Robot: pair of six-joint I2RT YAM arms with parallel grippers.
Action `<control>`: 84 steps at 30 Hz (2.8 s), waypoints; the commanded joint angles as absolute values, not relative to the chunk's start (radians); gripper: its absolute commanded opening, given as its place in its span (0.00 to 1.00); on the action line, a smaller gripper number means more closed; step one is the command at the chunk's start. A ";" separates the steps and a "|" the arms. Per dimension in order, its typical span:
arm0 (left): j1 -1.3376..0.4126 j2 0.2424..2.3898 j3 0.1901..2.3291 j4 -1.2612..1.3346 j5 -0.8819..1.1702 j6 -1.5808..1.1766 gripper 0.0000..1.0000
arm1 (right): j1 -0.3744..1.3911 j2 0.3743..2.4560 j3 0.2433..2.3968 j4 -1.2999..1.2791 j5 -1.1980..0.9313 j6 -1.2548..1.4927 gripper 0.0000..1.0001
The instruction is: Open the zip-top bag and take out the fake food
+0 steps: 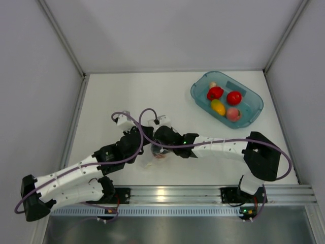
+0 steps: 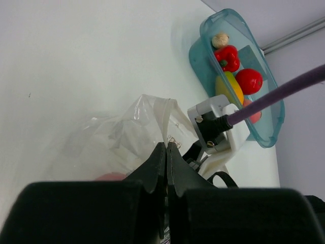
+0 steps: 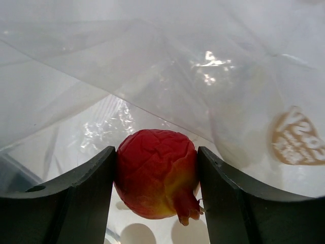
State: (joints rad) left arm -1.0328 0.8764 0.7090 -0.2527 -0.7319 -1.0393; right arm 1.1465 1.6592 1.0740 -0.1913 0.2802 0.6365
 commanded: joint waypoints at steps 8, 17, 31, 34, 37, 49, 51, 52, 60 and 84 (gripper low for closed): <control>-1.029 0.867 0.703 -0.249 -0.727 -1.019 0.00 | 1.164 1.529 1.127 -0.195 0.428 0.561 0.26; -1.029 0.835 0.689 -0.247 -0.729 -1.009 0.00 | 1.128 1.534 1.094 -0.244 0.499 0.584 0.25; -1.029 0.887 0.696 -0.245 -0.709 -1.015 0.00 | 1.108 1.450 1.131 -0.203 0.417 0.519 0.23; -1.031 0.902 0.699 -0.245 -0.715 -1.014 0.00 | 1.108 1.410 1.137 -0.189 0.388 0.500 0.23; -1.031 0.913 0.703 -0.249 -0.721 -1.015 0.00 | 1.109 1.370 1.141 -0.183 0.355 0.479 0.23; -1.029 0.937 0.710 -0.247 -0.715 -1.025 0.00 | 1.086 1.201 1.106 -0.023 0.308 0.445 0.22; -1.031 0.936 0.712 -0.245 -0.712 -1.028 0.00 | 1.078 1.187 1.080 0.018 0.321 0.452 0.21; -1.029 0.936 0.712 -0.244 -0.710 -1.028 0.00 | 1.080 1.187 1.072 0.041 0.322 0.453 0.20; -1.031 0.945 0.726 -0.245 -0.724 -1.022 0.00 | 1.058 1.180 0.980 0.281 0.228 0.554 0.18; -0.798 0.870 0.834 -0.397 -0.706 -0.841 0.00 | 0.025 1.164 1.014 -0.288 0.236 0.456 0.23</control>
